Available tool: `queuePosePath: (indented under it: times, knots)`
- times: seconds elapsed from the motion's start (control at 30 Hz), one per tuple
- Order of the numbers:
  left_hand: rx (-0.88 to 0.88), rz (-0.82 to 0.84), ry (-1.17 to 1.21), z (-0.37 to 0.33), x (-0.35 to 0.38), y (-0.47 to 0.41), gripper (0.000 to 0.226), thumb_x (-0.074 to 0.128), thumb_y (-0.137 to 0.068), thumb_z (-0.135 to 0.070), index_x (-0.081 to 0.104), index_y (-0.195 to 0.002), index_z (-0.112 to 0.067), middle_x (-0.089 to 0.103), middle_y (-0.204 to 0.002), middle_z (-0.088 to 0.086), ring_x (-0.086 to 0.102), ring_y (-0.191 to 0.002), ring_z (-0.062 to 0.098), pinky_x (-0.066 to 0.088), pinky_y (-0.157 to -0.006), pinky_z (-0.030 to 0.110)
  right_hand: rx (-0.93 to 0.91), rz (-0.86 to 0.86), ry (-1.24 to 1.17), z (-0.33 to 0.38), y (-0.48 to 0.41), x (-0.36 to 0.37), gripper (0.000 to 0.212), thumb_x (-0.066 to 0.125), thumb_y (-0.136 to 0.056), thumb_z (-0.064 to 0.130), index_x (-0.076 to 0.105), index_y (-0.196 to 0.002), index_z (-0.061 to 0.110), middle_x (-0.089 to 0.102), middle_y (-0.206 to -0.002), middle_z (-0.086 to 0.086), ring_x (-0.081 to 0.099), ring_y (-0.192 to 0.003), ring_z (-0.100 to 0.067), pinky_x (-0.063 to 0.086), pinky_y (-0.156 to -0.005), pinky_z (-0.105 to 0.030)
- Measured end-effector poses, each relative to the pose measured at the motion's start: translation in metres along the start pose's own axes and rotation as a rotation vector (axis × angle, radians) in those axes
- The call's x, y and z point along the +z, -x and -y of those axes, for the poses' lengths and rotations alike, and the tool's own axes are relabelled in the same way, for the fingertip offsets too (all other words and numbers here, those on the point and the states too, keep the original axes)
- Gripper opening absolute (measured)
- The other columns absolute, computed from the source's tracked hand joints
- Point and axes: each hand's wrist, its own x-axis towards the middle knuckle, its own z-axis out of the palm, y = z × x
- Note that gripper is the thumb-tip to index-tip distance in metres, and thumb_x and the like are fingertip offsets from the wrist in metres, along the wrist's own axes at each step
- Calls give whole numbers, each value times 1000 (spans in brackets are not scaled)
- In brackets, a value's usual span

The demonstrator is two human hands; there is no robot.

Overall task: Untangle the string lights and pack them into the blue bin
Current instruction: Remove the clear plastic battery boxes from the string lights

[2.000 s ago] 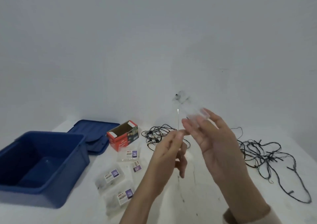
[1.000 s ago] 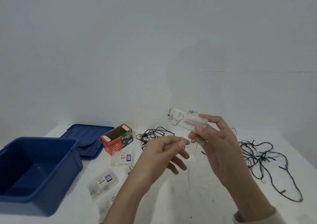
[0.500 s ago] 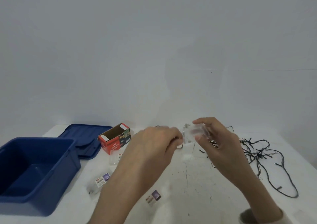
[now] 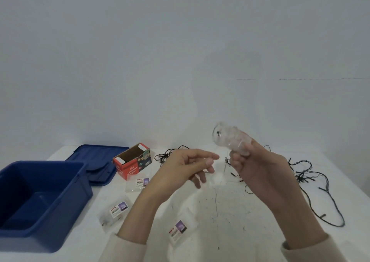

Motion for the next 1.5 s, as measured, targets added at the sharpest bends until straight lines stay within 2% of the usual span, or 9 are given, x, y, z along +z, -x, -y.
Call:
queuePosePath:
  times: [0.3,0.43,0.53,0.63,0.73,0.9,1.17,1.37,1.5]
  knots:
    - [-4,-114,-360,-3,10,22,23,53,-94,-18,68,-111,-22,65,-99,-13,52,-43,6,42,-40,18,-309,-355,276,-1,-3,3,20,54,-87,-2,57,-103,9,65,-69,-4,63,-59,-13,54,-65,-21]
    - [131,-58,-913,-19,16,31,31,42,-97,-34,54,-126,-37,61,-105,-13,52,-63,-3,37,-64,6,-458,-386,663,-8,-1,2,23,60,-86,-1,59,-101,17,63,-77,-4,62,-62,-15,52,-66,-19]
    - [300,-160,-1096,-32,15,35,34,31,-97,-42,57,-119,-36,62,-100,-11,56,-87,6,45,-78,25,-511,-352,1056,-13,0,-2,29,64,-85,3,61,-98,28,61,-77,-7,59,-62,-21,48,-63,-18]
    - [525,-258,-1215,-36,5,25,43,25,-89,-43,66,-91,-28,57,-74,-7,59,-60,18,47,-51,35,-422,-239,1143,-14,3,-4,32,65,-83,1,67,-100,28,56,-69,-3,56,-61,-19,48,-64,-20]
    - [595,-311,-1152,-32,-8,6,28,44,-90,-39,70,-88,-29,53,-67,-9,45,-48,6,39,-47,25,-252,-62,971,-7,10,-3,30,67,-76,5,72,-100,22,57,-66,-2,54,-59,-13,47,-61,-20]
    - [263,-146,-486,-12,-11,-3,13,62,-87,-24,75,-87,-28,65,-69,-9,51,-57,1,38,-55,11,-27,149,554,2,15,-3,33,73,-66,7,72,-99,11,62,-73,-12,54,-60,-20,47,-58,-24]
    - [-22,-41,106,17,17,15,22,53,-91,-10,70,-103,-17,72,-75,6,67,-60,18,48,-46,21,-142,-90,280,2,11,4,38,74,-60,11,68,-97,6,62,-70,-12,59,-57,-17,51,-55,-23]
    - [-8,-100,-171,13,26,24,28,49,-95,-13,64,-107,-34,73,-77,-6,61,-46,13,43,-40,20,-294,-301,430,-3,10,5,28,64,-75,9,64,-103,11,65,-65,-5,61,-61,-16,54,-66,-24]
    - [145,-142,-731,5,31,33,32,39,-99,-30,56,-126,-35,68,-84,-16,53,-47,4,48,-62,16,-397,-375,633,-8,9,5,24,63,-84,2,64,-102,17,65,-65,2,62,-62,-15,54,-68,-22]
